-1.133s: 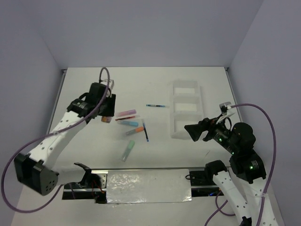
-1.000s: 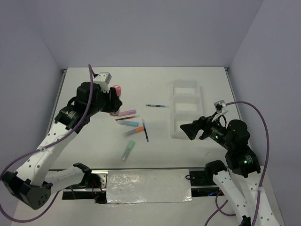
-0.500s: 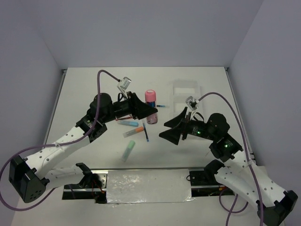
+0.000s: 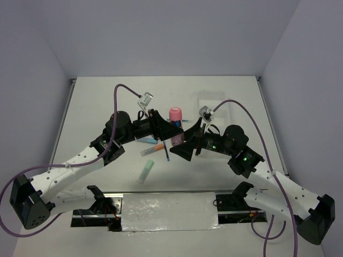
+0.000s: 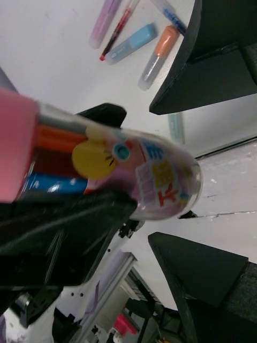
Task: Sort the stationery into containers
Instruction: Pick up the stationery from the center of the board, then place the stationery in the storage box, then pick up the pen from the center of the board, then place the pen in the storage box, then pick up the pen from the center of the board.
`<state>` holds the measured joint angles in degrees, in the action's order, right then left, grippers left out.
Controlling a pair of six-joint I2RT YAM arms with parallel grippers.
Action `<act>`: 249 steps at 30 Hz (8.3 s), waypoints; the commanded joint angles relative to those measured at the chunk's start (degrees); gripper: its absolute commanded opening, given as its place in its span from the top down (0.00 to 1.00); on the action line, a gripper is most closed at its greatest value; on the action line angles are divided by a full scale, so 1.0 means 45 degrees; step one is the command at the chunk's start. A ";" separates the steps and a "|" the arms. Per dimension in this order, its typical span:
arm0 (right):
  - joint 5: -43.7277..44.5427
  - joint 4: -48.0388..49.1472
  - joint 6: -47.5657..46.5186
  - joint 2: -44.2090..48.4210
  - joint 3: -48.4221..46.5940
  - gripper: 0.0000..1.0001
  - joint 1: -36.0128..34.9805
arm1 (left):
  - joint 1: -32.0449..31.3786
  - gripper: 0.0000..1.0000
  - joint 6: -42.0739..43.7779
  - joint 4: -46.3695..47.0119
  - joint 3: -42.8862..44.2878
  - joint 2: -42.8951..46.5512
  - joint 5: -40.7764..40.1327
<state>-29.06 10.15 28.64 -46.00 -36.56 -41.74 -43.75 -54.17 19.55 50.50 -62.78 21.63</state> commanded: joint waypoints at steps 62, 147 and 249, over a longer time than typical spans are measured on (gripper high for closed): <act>1.3586 -1.2314 1.0921 -1.7375 -1.7149 0.85 0.5603 | 0.0014 0.01 0.5788 -1.2274 0.0047 0.5750 -1.3947; 0.0462 -1.0129 -1.4060 -1.6618 -1.7014 1.00 0.1521 | 0.0014 0.01 0.6159 -1.2216 -0.0011 0.5456 -1.3458; 0.8254 -0.9423 -0.3862 -1.5951 -1.1172 1.00 -0.1253 | 0.0347 0.01 0.6414 -1.1903 -0.0050 0.5202 -1.2638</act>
<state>8.27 -29.30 16.64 -117.64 -83.79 -47.48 -42.44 -25.74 -35.92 49.82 -39.99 -35.62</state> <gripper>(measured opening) 0.221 0.994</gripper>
